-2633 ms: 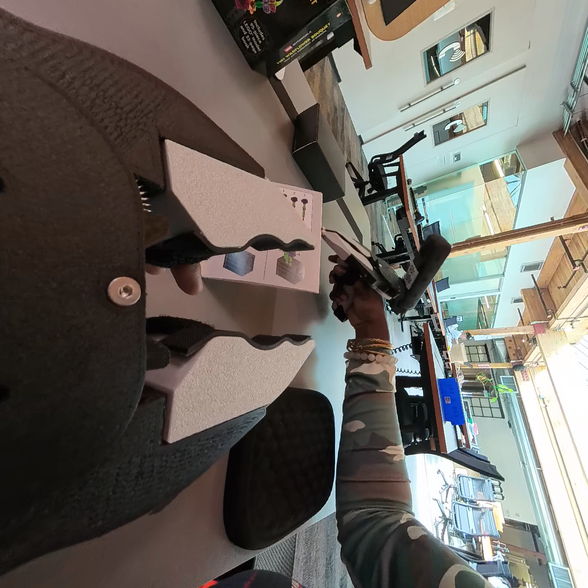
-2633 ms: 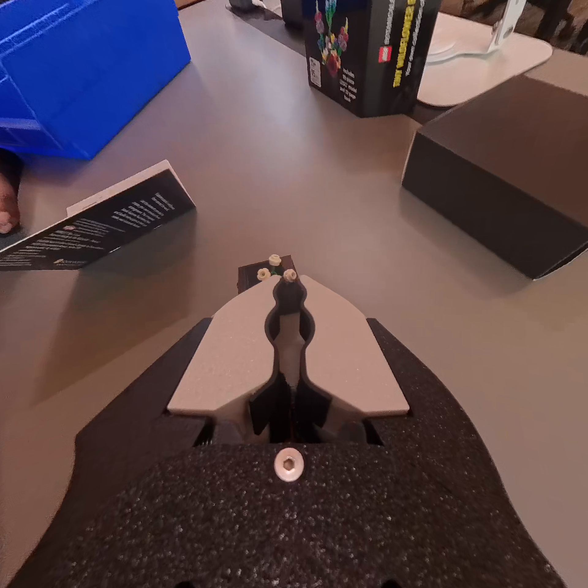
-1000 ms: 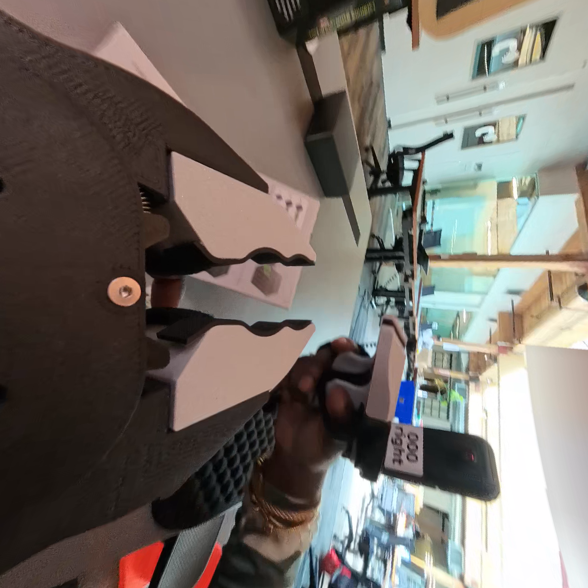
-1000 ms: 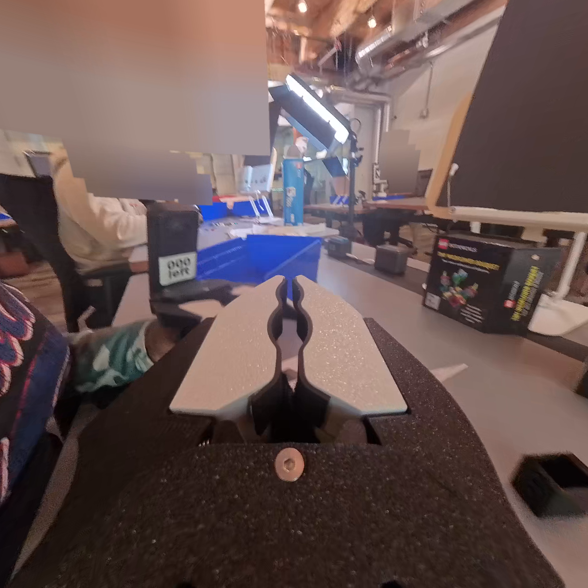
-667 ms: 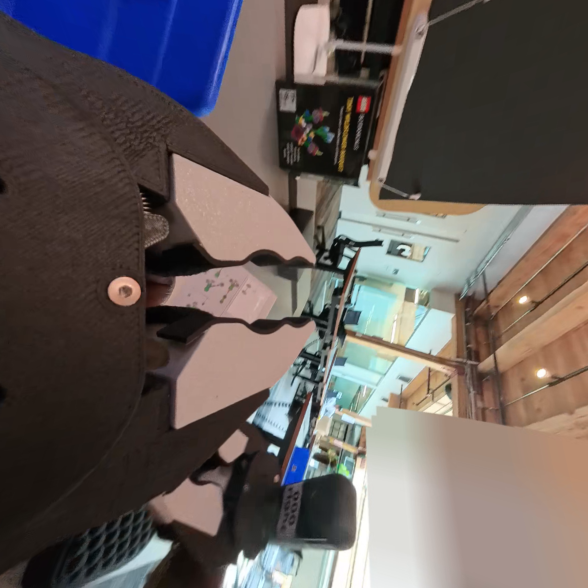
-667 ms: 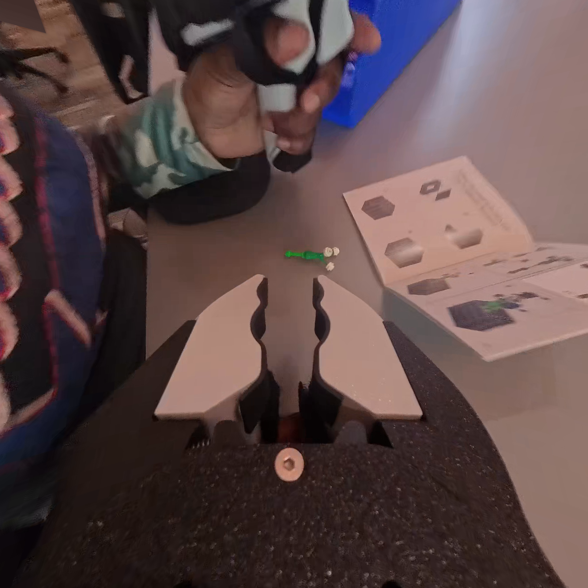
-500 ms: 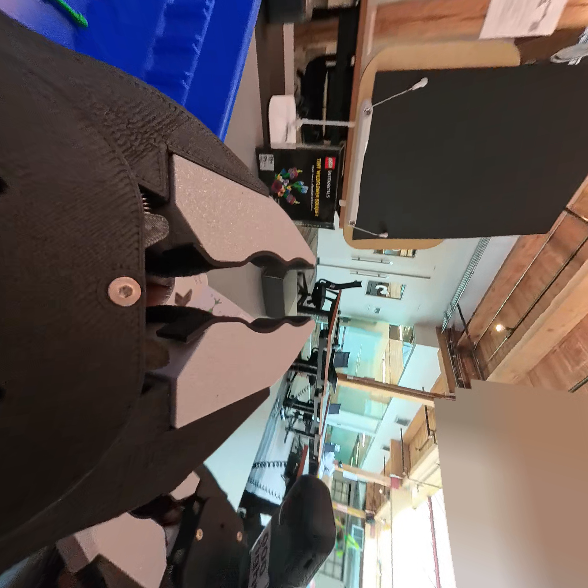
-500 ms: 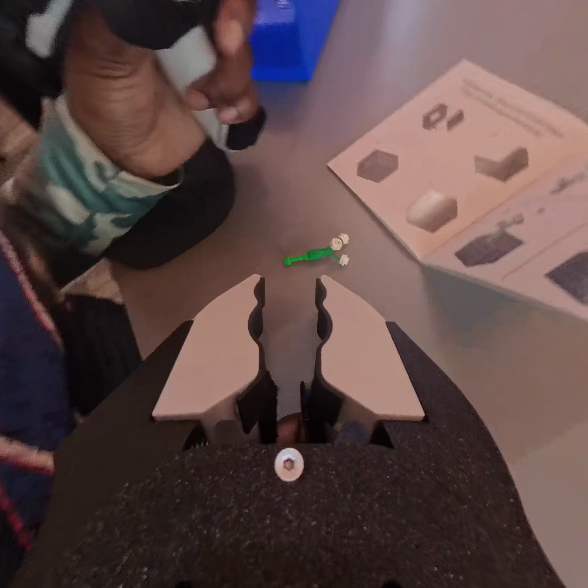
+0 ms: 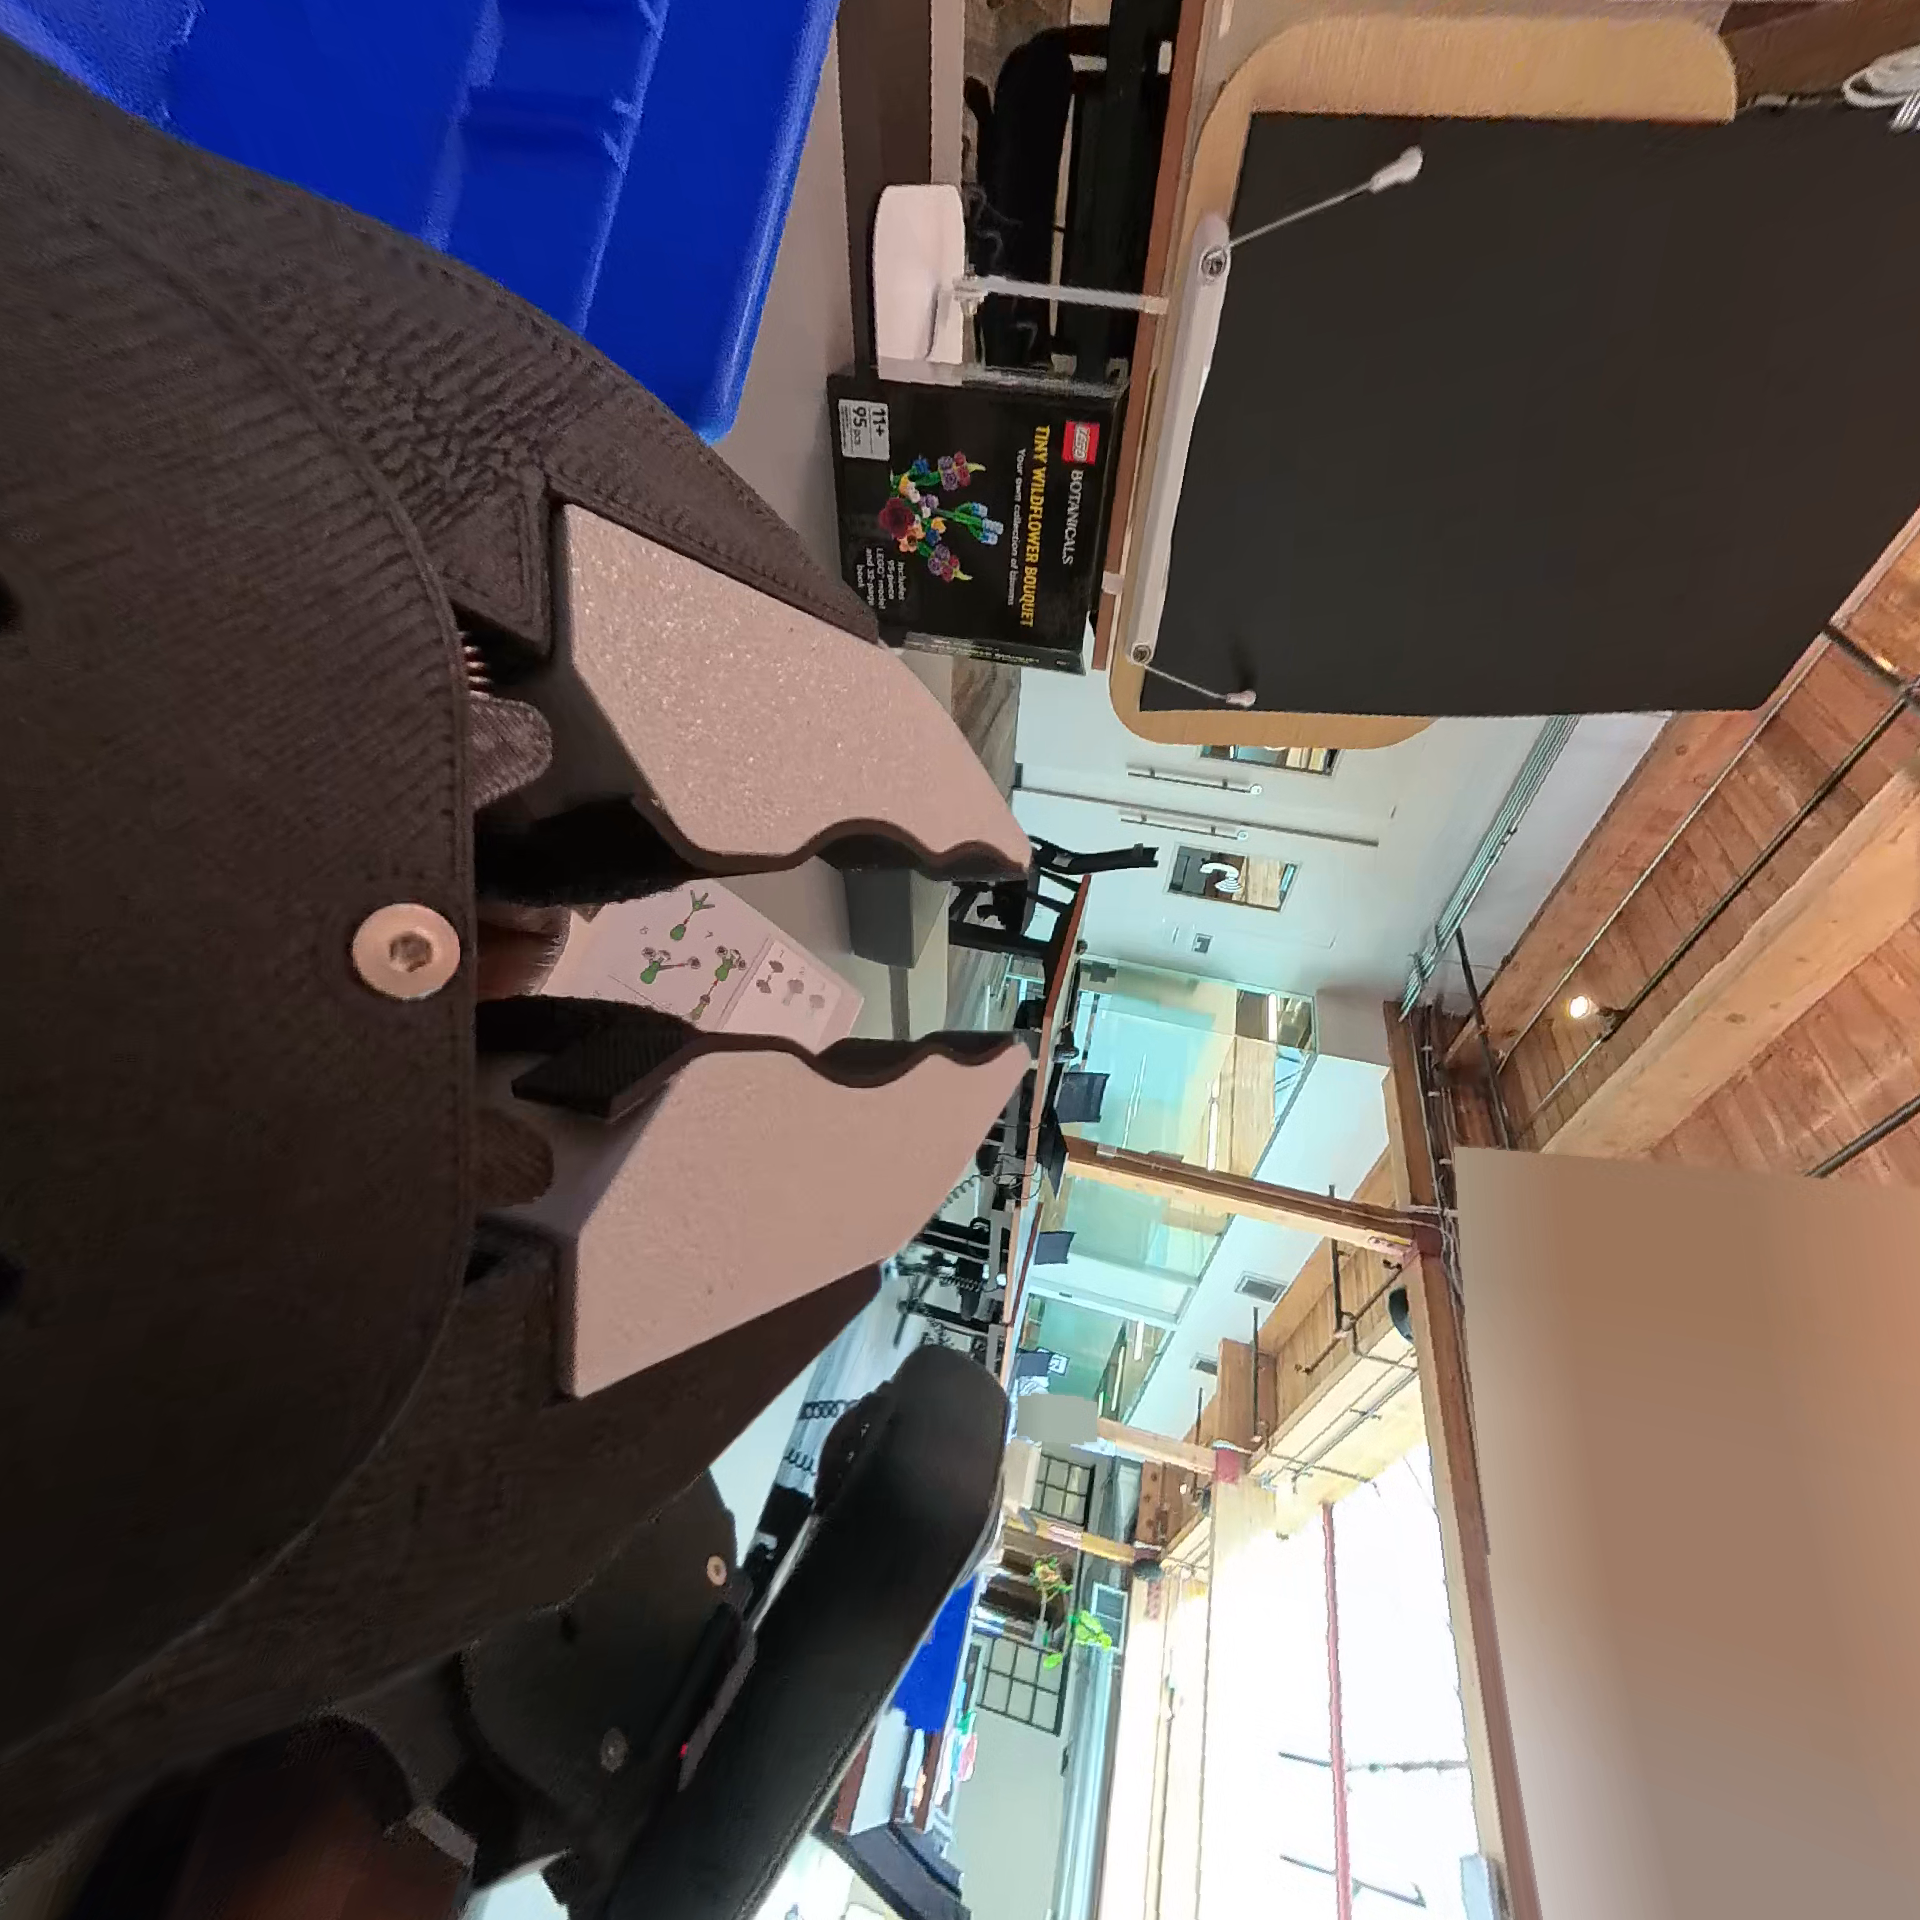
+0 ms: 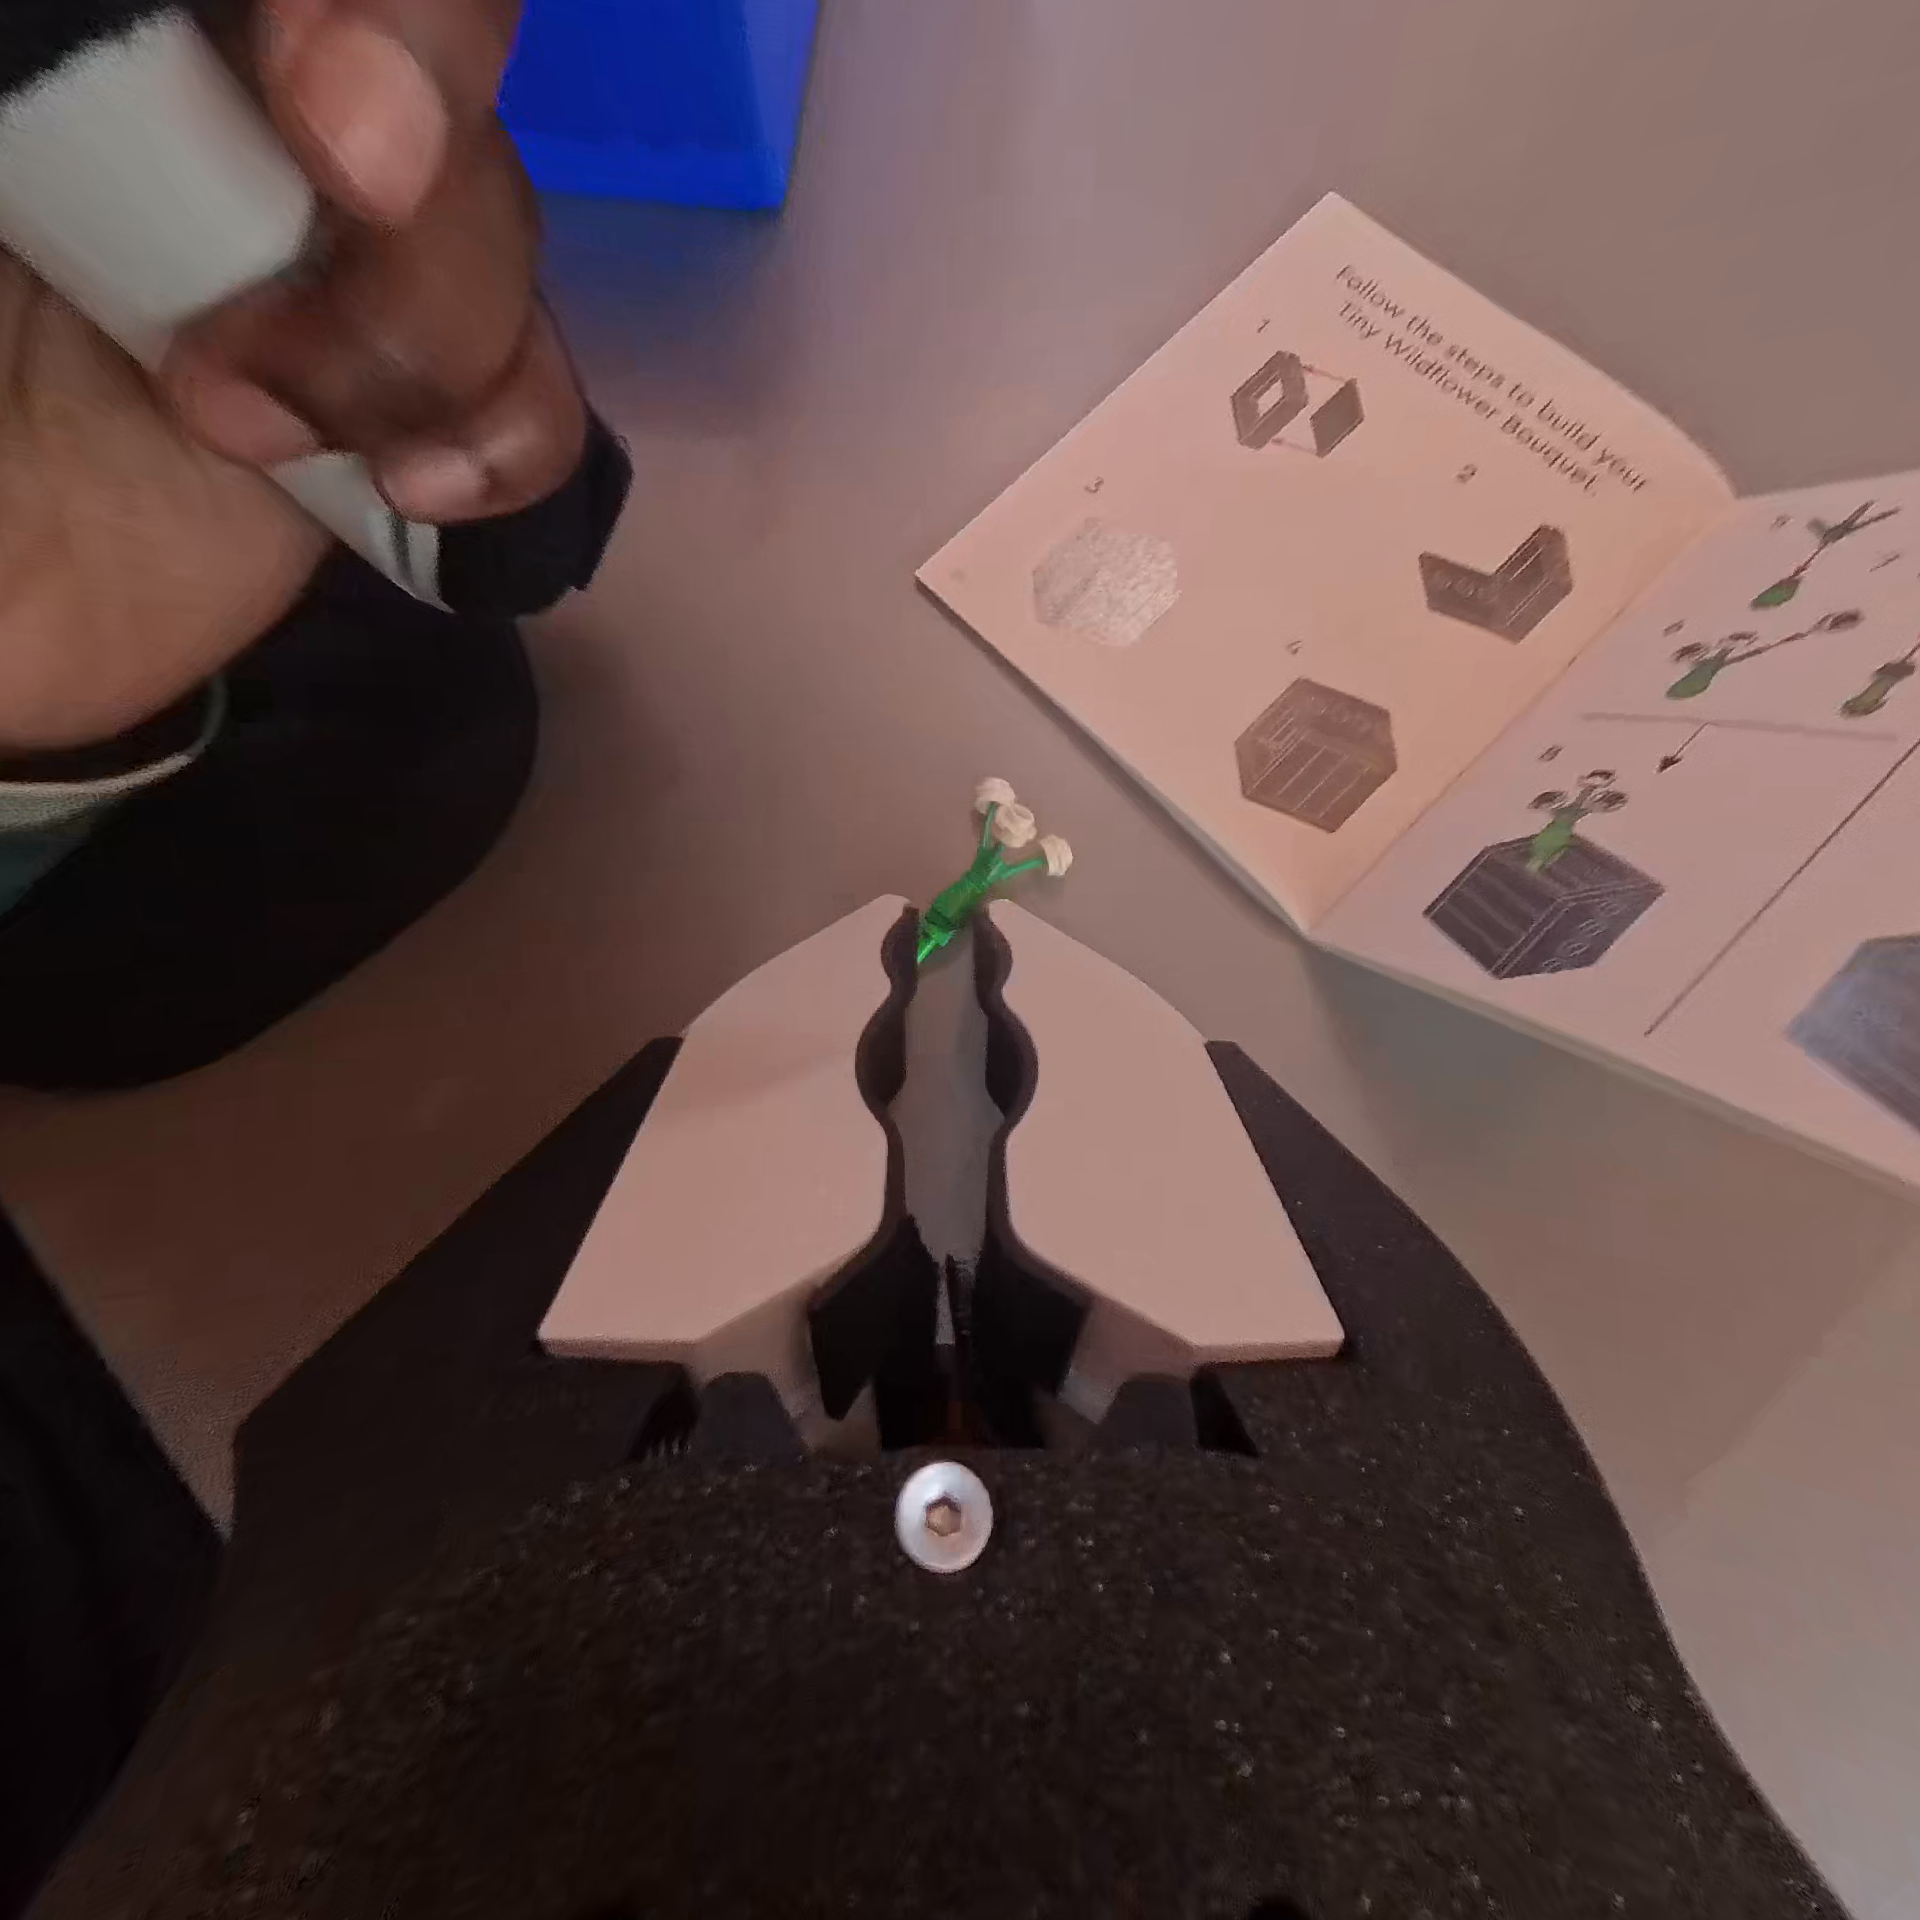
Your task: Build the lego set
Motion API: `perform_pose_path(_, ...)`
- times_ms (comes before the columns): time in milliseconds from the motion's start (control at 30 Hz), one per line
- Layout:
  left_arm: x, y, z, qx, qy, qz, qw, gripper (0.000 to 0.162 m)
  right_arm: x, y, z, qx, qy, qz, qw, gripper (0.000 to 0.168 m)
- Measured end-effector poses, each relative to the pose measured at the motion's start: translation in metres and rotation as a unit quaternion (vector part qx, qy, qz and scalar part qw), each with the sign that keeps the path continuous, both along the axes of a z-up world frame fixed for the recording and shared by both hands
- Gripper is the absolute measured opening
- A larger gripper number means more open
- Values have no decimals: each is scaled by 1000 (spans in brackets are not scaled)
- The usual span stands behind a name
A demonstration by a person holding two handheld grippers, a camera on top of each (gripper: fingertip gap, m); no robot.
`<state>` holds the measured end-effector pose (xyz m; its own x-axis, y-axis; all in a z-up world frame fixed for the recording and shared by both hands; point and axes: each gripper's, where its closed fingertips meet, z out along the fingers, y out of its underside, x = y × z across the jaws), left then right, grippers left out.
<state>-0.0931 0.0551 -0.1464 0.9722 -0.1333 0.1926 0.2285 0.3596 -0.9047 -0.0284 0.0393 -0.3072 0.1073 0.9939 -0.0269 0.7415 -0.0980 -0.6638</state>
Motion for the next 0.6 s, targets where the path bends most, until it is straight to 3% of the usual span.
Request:
perform_pose_path(167,-6,-3,2,8,-30,-4,1000,27,1,5,0,6,7,24,1000,8)
perform_pose_path(267,-8,-2,1,7,-36,-4,999,27,1,12,11,23,62,26,997,8)
perform_pose_path(467,-3,2,-3,-2,-57,-32,998,28,-3,36,77,142,208,9,968,8)
perform_pose_path(600,20,11,-16,-49,-70,-120,989,29,-2,50,121,216,256,-11,942,8)
